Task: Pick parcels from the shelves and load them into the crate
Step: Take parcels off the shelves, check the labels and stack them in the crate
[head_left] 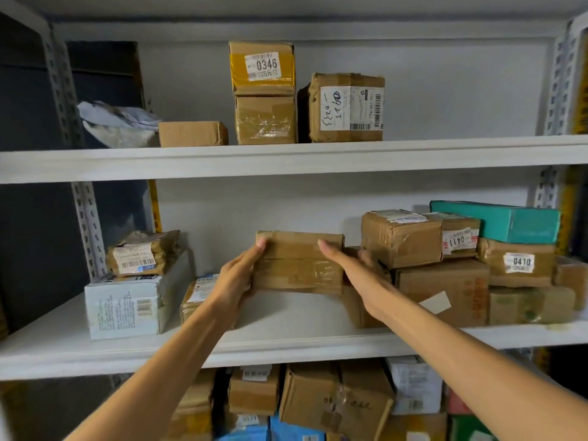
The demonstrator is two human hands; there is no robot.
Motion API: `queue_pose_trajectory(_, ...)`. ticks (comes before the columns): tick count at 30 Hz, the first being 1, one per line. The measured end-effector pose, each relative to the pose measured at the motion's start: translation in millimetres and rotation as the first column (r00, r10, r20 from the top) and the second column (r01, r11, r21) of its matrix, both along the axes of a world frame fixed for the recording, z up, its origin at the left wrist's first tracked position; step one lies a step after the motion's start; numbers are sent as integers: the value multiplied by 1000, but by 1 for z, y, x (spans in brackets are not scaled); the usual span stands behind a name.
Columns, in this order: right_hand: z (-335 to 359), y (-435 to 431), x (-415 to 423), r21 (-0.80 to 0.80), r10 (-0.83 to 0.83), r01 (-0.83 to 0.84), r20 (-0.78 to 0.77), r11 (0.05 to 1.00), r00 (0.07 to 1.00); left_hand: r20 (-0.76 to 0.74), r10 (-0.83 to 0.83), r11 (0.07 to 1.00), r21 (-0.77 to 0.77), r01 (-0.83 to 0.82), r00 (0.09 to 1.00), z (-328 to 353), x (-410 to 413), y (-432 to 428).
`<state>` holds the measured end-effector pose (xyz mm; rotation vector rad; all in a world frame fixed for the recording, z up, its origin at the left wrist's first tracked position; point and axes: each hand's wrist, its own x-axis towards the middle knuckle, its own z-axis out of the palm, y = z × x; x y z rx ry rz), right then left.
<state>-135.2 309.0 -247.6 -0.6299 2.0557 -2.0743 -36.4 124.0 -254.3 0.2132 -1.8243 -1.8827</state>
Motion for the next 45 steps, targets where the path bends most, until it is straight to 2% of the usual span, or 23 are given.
queue_pose_trajectory(4,19,-7,-3,56,-91,87,76,995,993,54,90,996,-14,-89,994,15,-2,1)
queue_pose_trajectory(11,22,-7,-18,119,-129,125,31,985,991,136,34,998,-64,-25,990,18,-6,-19)
queue_pose_trajectory(15,8,-15,-24,91,12,-7,-54,996,998,102,-62,995,-78,70,993,7,-6,-28)
queue_pose_trajectory(20,-10,-37,-31,213,-19,40,-103,976,994,37,88,985,-155,-81,995,-13,-10,-27)
queue_pose_trajectory(22,-24,-44,-36,270,-12,44,-119,962,993,56,69,990,-128,-62,996,-26,-10,-35)
queue_pose_trajectory(25,-46,-58,-45,263,4,31,-132,964,991,96,32,989,-146,-18,995,-39,-16,-48)
queue_pose_trajectory(32,-78,-91,-65,300,-32,75,-145,951,989,144,157,969,-212,-124,977,-61,-36,-69)
queue_pose_trajectory(40,-76,-107,-72,469,-21,62,-92,881,996,178,272,877,-451,-168,946,-57,-46,-81)
queue_pose_trajectory(45,-67,-101,-60,561,32,51,-137,826,990,166,305,801,-577,-159,938,-44,-42,-72)
